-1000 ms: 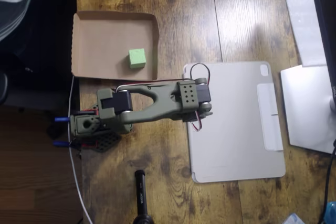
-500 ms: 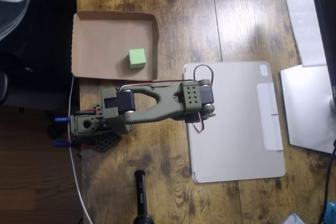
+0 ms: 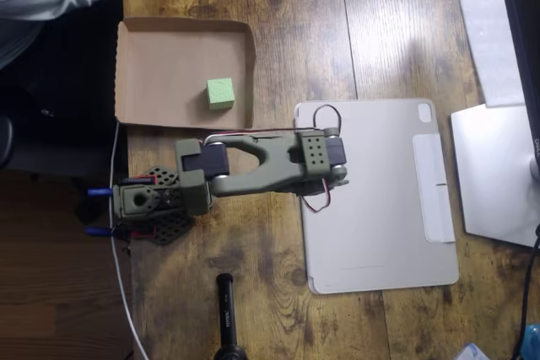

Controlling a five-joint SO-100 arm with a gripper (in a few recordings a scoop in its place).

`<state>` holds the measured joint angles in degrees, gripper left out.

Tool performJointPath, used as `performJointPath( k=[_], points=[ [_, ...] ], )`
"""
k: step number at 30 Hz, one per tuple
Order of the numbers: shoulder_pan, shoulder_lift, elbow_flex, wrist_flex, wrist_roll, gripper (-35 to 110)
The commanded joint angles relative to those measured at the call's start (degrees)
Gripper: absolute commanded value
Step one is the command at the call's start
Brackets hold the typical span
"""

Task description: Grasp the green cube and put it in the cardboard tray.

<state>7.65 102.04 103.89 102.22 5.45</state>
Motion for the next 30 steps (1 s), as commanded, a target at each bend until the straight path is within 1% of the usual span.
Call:
performJointPath(
  k=[1,12,30],
  points=[
    [1.4,1.0,-1.0,0.8,-0.4,0],
    [3.1,0.7,-0.4,1.0,-5.0,0],
    [3.9,1.5,0.3,0.9,-1.0,0]
  ],
)
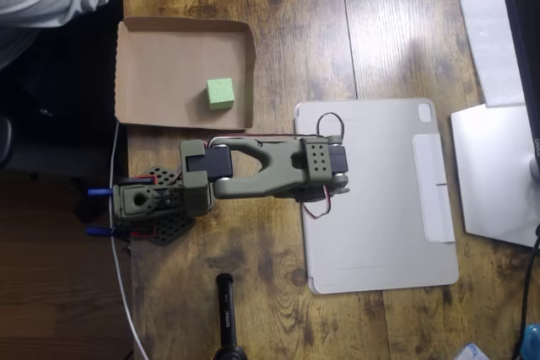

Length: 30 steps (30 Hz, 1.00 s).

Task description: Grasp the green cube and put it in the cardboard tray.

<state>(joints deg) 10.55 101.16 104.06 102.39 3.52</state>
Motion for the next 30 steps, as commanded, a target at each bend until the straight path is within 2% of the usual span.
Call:
performJointPath(
  k=[1,30],
  points=[
    [1.2,2.6,0.0,0.8,1.0,0],
    [1.2,1.1,-0.1,0.9,1.5,0]
  ],
)
